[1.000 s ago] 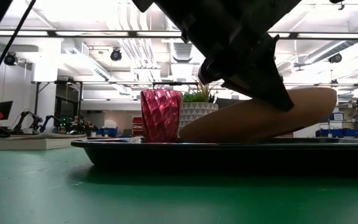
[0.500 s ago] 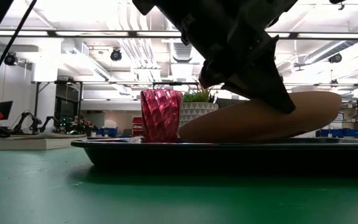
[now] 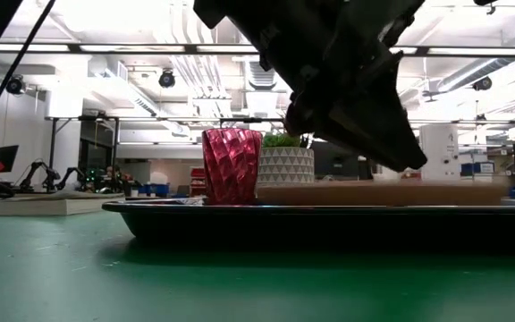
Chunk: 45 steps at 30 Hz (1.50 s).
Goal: Pick and place plate/cup/fork/spoon on tray
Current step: Put the light orange plate on the black tray at the bottom right of the red glass, then put the pink fork on the black tray at the right of the light orange plate
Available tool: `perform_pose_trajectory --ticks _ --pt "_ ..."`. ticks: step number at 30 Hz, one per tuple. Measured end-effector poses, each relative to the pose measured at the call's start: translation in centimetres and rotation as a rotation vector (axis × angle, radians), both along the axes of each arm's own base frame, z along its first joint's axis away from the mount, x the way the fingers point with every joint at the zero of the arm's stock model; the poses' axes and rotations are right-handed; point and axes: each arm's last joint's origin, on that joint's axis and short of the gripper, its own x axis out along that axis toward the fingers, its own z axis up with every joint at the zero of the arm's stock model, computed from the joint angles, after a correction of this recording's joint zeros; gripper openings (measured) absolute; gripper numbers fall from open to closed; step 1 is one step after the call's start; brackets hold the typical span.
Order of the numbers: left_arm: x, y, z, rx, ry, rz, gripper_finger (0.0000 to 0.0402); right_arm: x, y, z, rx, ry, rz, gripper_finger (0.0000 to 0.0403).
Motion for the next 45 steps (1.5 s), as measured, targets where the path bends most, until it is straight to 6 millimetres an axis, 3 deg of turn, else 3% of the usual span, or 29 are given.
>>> perform_pose_trajectory --ticks 10,18,25,30,37,45 --pt "0.2 0.9 -0.1 0.244 -0.038 0.079 0.0074 0.0 0.0 0.0 -0.001 0.0 -0.001 0.0036" --pt "-1.0 0.6 -2.4 0.113 0.079 -0.092 0.0074 0.0 0.0 0.0 -0.002 0.002 -0.002 0.0036" --pt "-1.2 0.3 -1.6 0.089 0.067 -0.172 0.0074 0.1 0.0 -0.1 -0.001 0.009 -0.002 0.0036" --pt "-1.9 0.1 1.4 0.181 -0.01 -0.216 0.0074 0.2 0.0 -0.3 0.005 0.037 -0.008 0.0036" --pt "-6.4 -1.5 5.2 0.291 -0.1 -0.294 0.0074 1.2 -0.3 -1.6 0.057 0.198 -0.1 0.0036" --pt "-13.3 0.0 7.4 0.301 -0.236 -0.255 0.0074 2.1 -0.6 -2.1 0.161 0.3 -0.186 0.0036"
